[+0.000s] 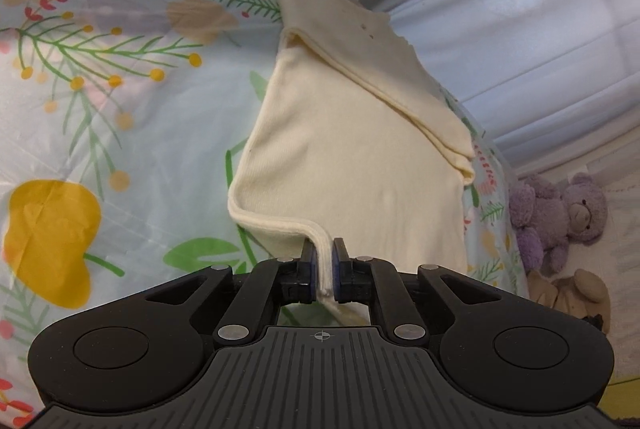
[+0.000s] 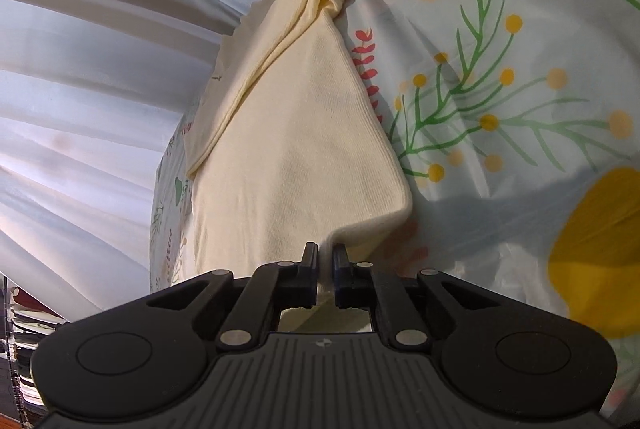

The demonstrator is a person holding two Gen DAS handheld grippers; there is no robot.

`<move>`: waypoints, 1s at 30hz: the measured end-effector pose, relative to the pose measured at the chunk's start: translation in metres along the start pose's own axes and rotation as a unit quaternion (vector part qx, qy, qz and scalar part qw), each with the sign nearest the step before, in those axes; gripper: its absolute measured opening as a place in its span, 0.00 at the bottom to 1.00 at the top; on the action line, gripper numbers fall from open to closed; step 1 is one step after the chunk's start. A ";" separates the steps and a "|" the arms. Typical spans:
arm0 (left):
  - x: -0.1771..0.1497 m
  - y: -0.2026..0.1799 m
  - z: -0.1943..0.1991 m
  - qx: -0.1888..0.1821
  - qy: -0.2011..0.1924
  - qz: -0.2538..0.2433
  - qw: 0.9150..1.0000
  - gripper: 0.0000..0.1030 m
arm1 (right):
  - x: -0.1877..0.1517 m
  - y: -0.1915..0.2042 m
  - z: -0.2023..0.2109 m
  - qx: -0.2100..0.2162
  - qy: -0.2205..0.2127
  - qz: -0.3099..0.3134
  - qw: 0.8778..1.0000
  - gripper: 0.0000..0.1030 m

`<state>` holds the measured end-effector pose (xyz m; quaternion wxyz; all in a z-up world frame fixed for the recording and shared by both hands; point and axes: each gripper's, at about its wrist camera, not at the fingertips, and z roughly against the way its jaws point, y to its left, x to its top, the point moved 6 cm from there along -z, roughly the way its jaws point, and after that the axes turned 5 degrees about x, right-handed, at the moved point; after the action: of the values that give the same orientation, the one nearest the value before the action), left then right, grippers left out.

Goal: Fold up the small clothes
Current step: 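Grasp the sweater hem with the left gripper while the right gripper grasps it too, then lift the hem with both grippers and fold it over toward the collar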

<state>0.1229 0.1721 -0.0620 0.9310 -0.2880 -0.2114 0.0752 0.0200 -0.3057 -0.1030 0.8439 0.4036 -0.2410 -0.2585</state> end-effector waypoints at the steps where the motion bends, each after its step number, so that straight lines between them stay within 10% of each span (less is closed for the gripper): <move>1: 0.007 -0.003 -0.001 -0.001 -0.007 -0.003 1.000 0.09 | 0.009 0.004 -0.001 -0.001 -0.009 0.007 1.000 0.03; 14: 0.109 -0.020 -0.061 0.018 -0.059 -0.024 0.998 0.09 | 0.118 0.052 -0.058 -0.056 -0.095 0.122 0.986 0.03; 23: 0.136 -0.027 -0.118 0.106 -0.072 -0.084 0.988 0.10 | 0.146 0.042 -0.106 -0.130 -0.094 0.175 0.971 0.04; 30: 0.134 -0.025 -0.101 0.126 -0.155 -0.110 0.974 0.33 | 0.149 0.045 -0.079 -0.152 -0.162 0.227 0.948 0.41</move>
<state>0.2881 0.1359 -0.0765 0.9184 -0.1283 -0.3719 0.0422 0.1913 -0.3318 -0.0808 0.8812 0.1574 -0.4176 -0.1558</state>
